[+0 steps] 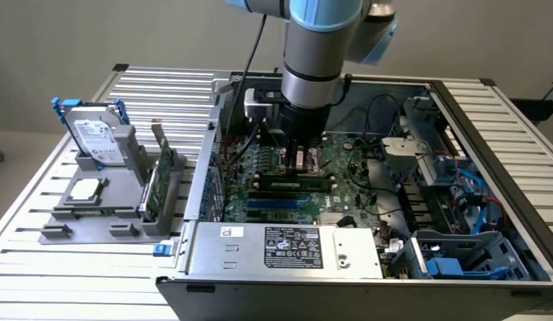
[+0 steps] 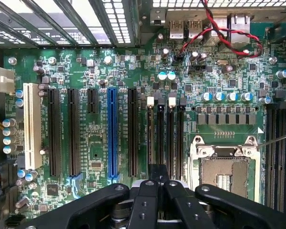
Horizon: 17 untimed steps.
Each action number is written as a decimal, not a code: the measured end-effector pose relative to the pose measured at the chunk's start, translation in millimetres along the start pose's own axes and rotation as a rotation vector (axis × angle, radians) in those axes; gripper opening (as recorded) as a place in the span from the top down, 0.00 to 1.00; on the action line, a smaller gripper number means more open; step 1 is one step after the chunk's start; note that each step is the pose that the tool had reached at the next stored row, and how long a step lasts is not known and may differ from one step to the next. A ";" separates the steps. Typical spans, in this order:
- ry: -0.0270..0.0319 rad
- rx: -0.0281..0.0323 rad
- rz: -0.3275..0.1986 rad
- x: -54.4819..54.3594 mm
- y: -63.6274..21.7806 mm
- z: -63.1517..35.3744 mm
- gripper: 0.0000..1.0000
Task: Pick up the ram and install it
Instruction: 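Press down the ram until it locks into place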
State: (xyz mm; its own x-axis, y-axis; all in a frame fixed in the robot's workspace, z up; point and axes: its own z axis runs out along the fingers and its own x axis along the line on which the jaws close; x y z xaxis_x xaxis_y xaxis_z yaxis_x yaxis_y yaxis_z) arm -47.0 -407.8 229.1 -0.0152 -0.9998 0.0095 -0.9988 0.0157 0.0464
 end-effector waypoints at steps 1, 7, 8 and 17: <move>0.0005 -0.0001 0.000 0.1 0.1 0.7 0.89; 0.0010 -0.0005 0.000 0.1 0.1 5.8 0.89; 0.0005 -0.0004 0.000 0.1 0.1 6.0 0.89; -0.0012 -0.0027 0.000 1.0 -1.6 -20.0 0.89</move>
State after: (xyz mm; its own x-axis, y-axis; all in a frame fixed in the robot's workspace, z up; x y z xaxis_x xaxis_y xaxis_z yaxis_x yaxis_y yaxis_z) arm -44.5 -408.7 249.0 -0.0152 -0.9998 0.0084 -0.9987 0.0156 0.0490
